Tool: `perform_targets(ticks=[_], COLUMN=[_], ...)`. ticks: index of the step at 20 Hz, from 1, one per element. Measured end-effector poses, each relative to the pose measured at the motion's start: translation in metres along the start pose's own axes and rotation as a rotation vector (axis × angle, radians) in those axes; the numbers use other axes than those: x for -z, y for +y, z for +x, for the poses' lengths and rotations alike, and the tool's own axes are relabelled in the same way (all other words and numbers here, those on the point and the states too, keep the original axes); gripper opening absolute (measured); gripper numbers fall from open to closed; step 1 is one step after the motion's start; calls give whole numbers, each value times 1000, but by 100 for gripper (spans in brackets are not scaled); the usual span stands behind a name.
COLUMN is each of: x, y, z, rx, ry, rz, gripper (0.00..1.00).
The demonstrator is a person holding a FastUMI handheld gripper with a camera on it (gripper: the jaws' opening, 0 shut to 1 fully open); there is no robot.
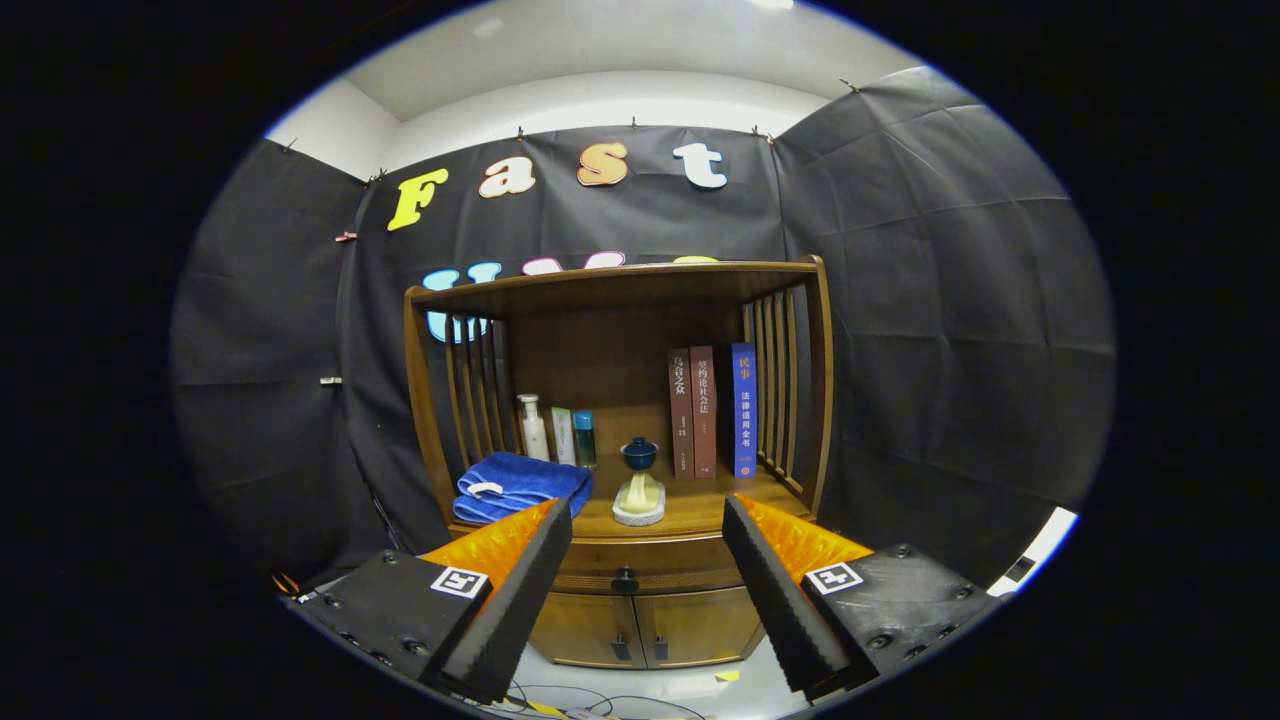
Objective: Pull open the drawer, take out the items inside it, and place them on the countertop above the cabinet.
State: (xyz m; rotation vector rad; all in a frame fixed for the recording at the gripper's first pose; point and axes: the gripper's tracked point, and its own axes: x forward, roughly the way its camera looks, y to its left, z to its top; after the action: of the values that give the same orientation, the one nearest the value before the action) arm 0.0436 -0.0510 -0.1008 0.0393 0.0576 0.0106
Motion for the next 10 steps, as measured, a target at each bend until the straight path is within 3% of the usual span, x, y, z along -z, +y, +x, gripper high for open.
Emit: perform_targets(ticks=[10], x=[-2], y=[2], z=[-1], rx=[-10], ry=[-7], rz=[7], gripper=[100])
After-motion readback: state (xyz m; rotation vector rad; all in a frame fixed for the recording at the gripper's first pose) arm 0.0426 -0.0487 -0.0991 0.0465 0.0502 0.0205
